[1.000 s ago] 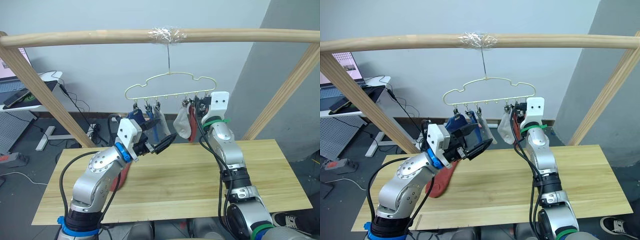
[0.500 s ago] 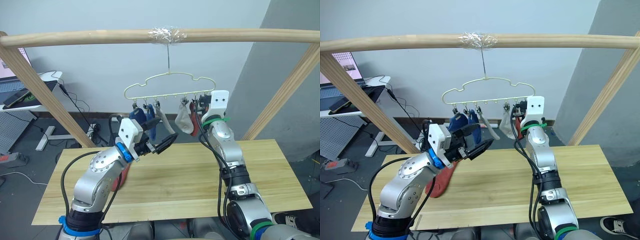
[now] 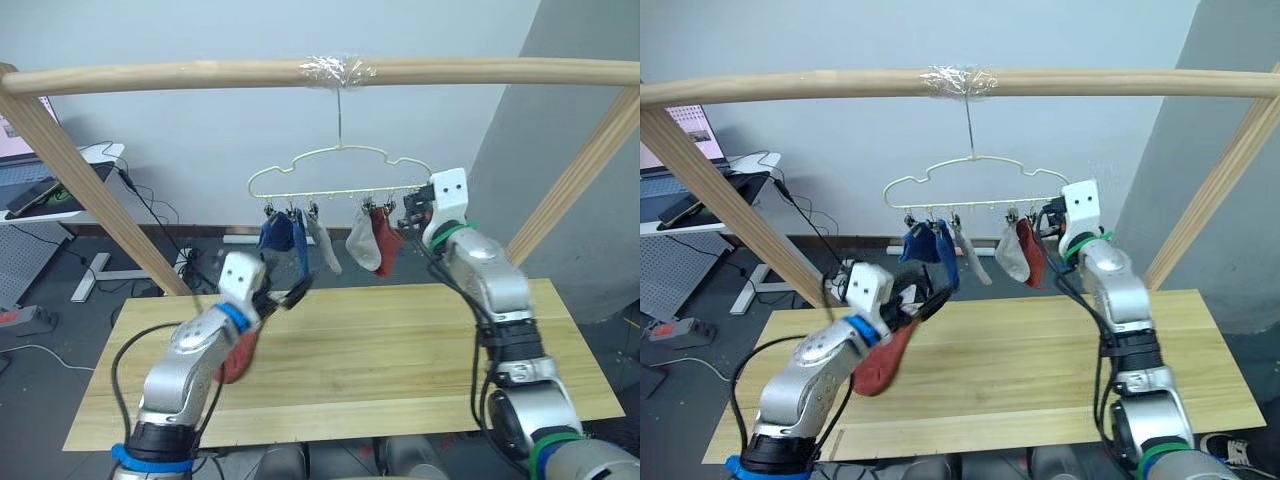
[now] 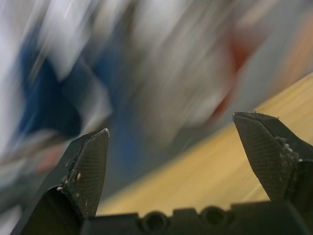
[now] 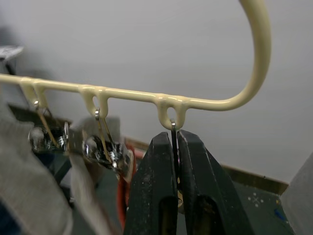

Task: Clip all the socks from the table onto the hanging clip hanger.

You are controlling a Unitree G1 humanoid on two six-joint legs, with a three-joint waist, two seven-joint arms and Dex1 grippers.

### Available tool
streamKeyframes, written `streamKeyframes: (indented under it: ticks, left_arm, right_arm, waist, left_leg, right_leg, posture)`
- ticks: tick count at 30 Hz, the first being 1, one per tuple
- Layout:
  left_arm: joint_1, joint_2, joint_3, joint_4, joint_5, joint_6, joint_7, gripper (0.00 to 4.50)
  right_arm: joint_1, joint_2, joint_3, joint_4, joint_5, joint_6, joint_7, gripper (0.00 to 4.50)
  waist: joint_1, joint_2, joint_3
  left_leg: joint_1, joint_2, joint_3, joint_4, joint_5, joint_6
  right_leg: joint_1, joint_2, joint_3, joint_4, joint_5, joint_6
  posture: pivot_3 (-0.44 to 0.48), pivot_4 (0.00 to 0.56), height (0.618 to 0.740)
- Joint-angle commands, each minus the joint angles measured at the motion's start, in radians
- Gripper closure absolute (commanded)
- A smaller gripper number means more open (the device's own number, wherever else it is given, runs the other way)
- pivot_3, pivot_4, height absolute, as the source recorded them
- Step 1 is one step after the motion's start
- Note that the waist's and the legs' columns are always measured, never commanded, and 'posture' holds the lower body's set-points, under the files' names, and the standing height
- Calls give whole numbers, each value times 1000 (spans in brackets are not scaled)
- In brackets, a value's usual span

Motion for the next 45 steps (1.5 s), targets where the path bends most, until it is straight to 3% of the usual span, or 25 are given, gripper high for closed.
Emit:
streamKeyframes:
  ticks: [1,11,20,23,30,38,41,45]
  left_arm:
    - [-40,33,21,133,79,-101,9,0]
    - [-231,13,-17,627,155,-134,-75,0]
    - [-259,12,-70,773,235,-87,-129,0]
    - [-218,12,-79,730,242,-99,-160,566]
    - [-152,-5,-59,598,213,-95,-195,2406]
    - [-78,-119,-32,278,44,42,-268,4328]
    - [-67,-176,-34,143,-30,133,-256,4489]
    - [-98,-261,-71,-32,-97,222,-213,4489]
  right_arm:
    - [-9,-34,6,-83,40,126,52,4465]
    - [46,-21,-4,-234,68,276,23,4465]
    - [27,-31,-11,-254,77,305,13,4465]
    - [22,-27,-14,-250,79,303,9,4500]
    - [8,-28,-28,-232,89,303,10,4500]
    - [-42,18,-125,-188,171,422,-9,4500]
    - [-66,31,-163,-189,206,503,-18,4500]
    - [-141,136,-344,-189,269,727,-101,4500]
  waist:
    - [3,0,0]
    - [6,-2,1]
    - [-2,-1,1]
    - [-5,1,-1]
    - [-3,1,-1]
    - [-2,-1,0]
    - [-1,-1,1]
    - [-3,-1,1]
  left_leg:
    - [0,0,0,0,0,0]
    - [-1,-1,1,0,0,0]
    - [1,-1,0,0,0,0]
    - [1,-1,1,-1,0,0]
    - [1,-1,1,-2,0,0]
    - [-1,-1,1,-1,0,0]
    - [-2,-1,0,-1,0,0]
    - [-2,-1,1,-1,0,0]
  right_leg:
    - [0,0,0,0,0,0]
    - [0,-1,0,-1,0,1]
    - [1,-2,-1,-1,0,1]
    - [1,-2,0,0,0,1]
    - [1,-2,0,-1,-1,2]
    - [0,-3,0,-1,-1,2]
    - [0,-3,-1,-1,-1,2]
    - [0,-3,0,-1,-1,2]
  posture:
    - [-54,118,740]
    - [-76,130,740]
    - [-84,124,740]
    - [-84,120,740]
    - [-80,115,740]
    - [-82,111,740]
    - [-88,108,740]
    - [-91,105,740]
